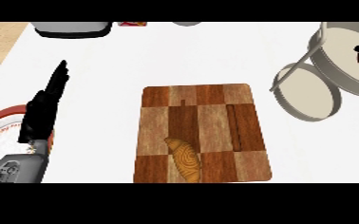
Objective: Pick the pear from the cutting board and place it in the tiered basket
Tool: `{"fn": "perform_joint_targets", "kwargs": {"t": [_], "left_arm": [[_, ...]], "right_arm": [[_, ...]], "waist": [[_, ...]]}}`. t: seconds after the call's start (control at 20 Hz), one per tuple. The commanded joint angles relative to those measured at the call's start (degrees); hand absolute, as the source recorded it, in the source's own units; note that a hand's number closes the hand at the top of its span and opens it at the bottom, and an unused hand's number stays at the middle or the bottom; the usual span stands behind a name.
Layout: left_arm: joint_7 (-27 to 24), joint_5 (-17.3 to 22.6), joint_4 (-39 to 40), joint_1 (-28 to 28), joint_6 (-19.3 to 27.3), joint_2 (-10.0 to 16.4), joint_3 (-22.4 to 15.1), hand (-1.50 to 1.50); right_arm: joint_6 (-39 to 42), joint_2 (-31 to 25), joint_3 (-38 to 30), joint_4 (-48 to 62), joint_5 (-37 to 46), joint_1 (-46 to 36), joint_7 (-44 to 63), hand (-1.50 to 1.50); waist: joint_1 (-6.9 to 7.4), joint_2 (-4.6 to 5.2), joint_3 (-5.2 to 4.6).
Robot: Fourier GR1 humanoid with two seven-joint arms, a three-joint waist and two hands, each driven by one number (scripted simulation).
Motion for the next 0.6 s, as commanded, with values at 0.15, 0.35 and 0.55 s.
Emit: {"fn": "perform_joint_targets", "kwargs": {"t": [0.15, 0.35, 0.55], "left_arm": [[-0.2, -2.5, 1.3, -0.4, 2.1, -2.0, -0.1, 0.00], [1.1, -2.4, -0.7, 0.2, 1.1, -1.4, 0.1, 0.00], [-1.2, -1.6, -1.4, 2.1, 0.0, -1.7, 0.8, 0.00]], "right_arm": [[7.8, -8.9, -9.8, 3.1, -7.8, 0.1, 6.1, -1.50], [16.0, -15.8, -16.6, 7.0, -13.4, 6.3, 3.4, -1.50], [19.5, -19.8, -20.1, 16.9, -14.7, 10.3, -7.1, -1.50]], "waist": [[-0.58, 0.03, -0.02], [-0.98, -0.09, 0.04], [-0.15, 0.11, 0.06]]}}
